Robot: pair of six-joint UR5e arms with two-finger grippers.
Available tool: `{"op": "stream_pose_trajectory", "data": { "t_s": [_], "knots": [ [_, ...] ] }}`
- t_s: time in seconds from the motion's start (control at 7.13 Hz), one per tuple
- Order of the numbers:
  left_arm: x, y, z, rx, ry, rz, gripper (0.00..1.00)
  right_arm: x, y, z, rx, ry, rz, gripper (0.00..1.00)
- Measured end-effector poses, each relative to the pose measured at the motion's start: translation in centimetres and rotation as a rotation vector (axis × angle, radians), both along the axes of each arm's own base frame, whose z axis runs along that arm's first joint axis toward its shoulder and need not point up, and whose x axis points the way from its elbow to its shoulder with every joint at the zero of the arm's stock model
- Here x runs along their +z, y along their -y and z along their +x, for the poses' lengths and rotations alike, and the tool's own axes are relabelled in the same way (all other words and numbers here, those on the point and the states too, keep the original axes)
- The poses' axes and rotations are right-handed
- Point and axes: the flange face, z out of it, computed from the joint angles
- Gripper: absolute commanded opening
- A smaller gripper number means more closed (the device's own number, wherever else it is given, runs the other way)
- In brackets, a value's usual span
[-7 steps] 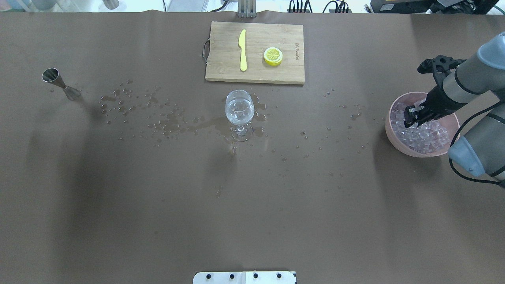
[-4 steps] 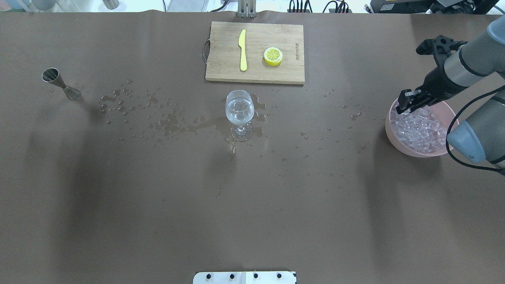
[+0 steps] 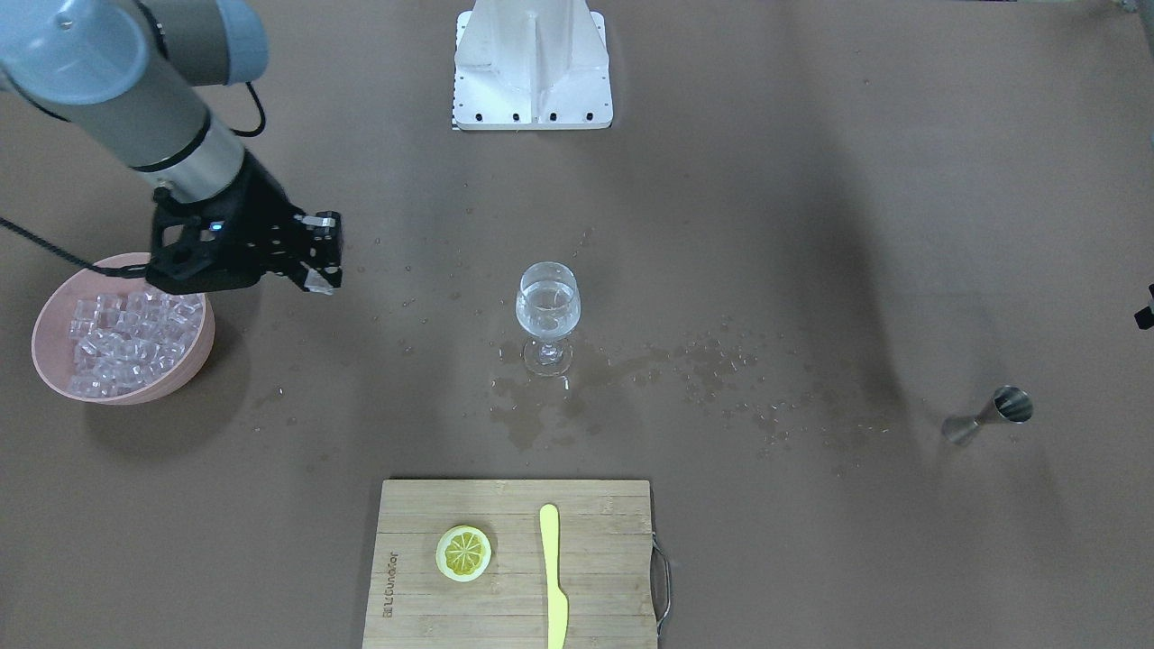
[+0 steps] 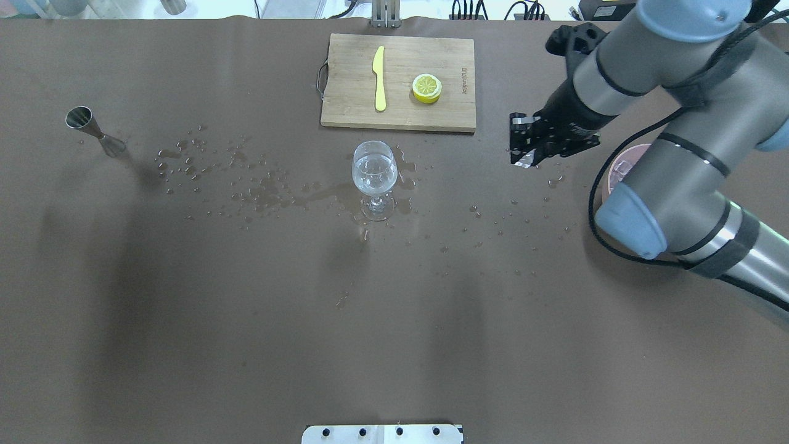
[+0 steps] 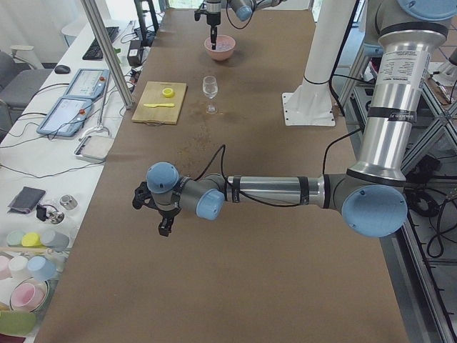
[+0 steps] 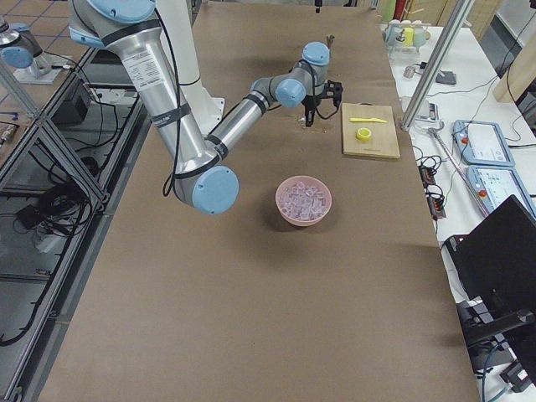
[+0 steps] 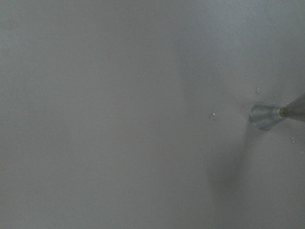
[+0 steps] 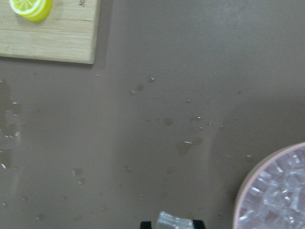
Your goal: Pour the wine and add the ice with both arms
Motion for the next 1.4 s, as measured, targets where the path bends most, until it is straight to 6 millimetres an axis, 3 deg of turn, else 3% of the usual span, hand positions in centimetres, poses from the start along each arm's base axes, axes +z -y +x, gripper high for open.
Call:
{"op": "stream_pose_trajectory", "data": {
  "t_s": [0.28,0.42,0.56,0.7,0.84,1.4],
  "knots": [
    [0.1,0.0,0.1,0.001,0.0,-0.003,0.99,-9.1,0.3,-7.2,0.083,0.042,-0.072,0.0],
    [0.2,0.0,0.1,0.001,0.0,-0.004,0.99,-11.6,0.3,-9.3,0.104,0.049,-0.088,0.0],
    [0.2,0.1,0.1,0.002,0.0,-0.004,0.99,-12.7,0.2,-10.3,0.111,0.051,-0.091,0.0],
    [0.2,0.1,0.1,0.002,0.0,-0.004,0.99,-13.1,-0.1,-10.8,0.114,0.051,-0.09,0.22],
    [0.2,0.1,0.1,0.002,0.0,-0.003,0.99,-13.1,-0.2,-11.2,0.116,0.048,-0.088,0.99],
    [0.0,0.1,0.1,0.002,-0.002,0.0,0.99,-13.1,-0.3,-11.8,0.131,0.041,-0.092,1.0]
  ]
}}
